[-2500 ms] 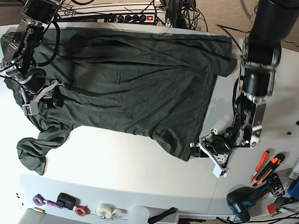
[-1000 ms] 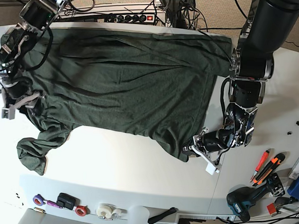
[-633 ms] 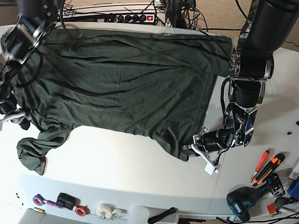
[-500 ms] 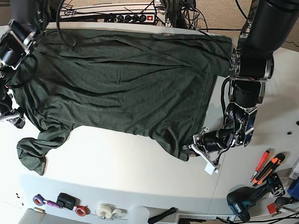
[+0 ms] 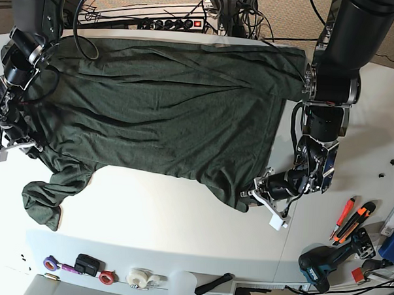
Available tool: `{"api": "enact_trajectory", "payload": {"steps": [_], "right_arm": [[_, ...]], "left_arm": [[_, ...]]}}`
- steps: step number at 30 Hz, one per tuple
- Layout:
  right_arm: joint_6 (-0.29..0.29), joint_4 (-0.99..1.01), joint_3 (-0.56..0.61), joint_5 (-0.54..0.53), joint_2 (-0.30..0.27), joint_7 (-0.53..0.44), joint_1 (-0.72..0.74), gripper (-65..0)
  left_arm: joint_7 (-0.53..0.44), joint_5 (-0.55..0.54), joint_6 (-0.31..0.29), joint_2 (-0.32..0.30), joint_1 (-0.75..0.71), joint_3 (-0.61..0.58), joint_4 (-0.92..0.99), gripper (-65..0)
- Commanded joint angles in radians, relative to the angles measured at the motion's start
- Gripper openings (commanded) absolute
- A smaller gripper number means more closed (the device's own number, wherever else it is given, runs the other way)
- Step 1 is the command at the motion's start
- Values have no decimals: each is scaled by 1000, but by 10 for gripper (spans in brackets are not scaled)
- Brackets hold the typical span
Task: Layout the t-shirt on the table in an organized manner, then fold the t-shirt properly
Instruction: 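Grasp the hem side of the shirt with both grippers and lift it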
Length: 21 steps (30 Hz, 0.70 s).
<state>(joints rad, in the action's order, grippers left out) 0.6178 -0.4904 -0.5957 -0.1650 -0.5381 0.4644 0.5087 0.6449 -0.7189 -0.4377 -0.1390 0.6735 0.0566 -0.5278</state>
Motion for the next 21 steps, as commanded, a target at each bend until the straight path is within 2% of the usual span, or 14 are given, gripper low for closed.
{"api": "enact_trajectory", "payload": {"steps": [1,2,5,6,9,10,12,15,21], "right_arm": [[2,-7,-1,8,-20,14,15,-609],[2,-7,-1,8,-21,13,15,-650],[2,-7,-1,8,-24,6,15,-650],[2,-7,-1,8,-25,1,15,-650],[3,-34,-1,6,-24,-8,15,-650],[6,-50,-1,-2,-24,-6,15,-650],[30,-86,-1,-4,-24,-1,15,-650],[80,-144,-1,-31,-24,8,15,-650],[80,-218,-2,-201,-24,109,13,-650]], "left_arm": [[-17,-18,-9,-3,36,3,-14,-650],[-17,-18,-9,-2,36,3,-14,-650],[-18,-18,-25,-3,36,3,-14,-650],[-26,-24,-61,-5,36,3,-14,-650],[-30,-137,-240,-23,35,3,-14,-650],[-16,-192,-260,-31,35,3,-16,-650],[36,-299,-260,-47,36,3,-20,-650],[97,-401,-260,-73,35,12,-25,-650],[269,-536,-260,-100,35,75,-27,-650]]}}
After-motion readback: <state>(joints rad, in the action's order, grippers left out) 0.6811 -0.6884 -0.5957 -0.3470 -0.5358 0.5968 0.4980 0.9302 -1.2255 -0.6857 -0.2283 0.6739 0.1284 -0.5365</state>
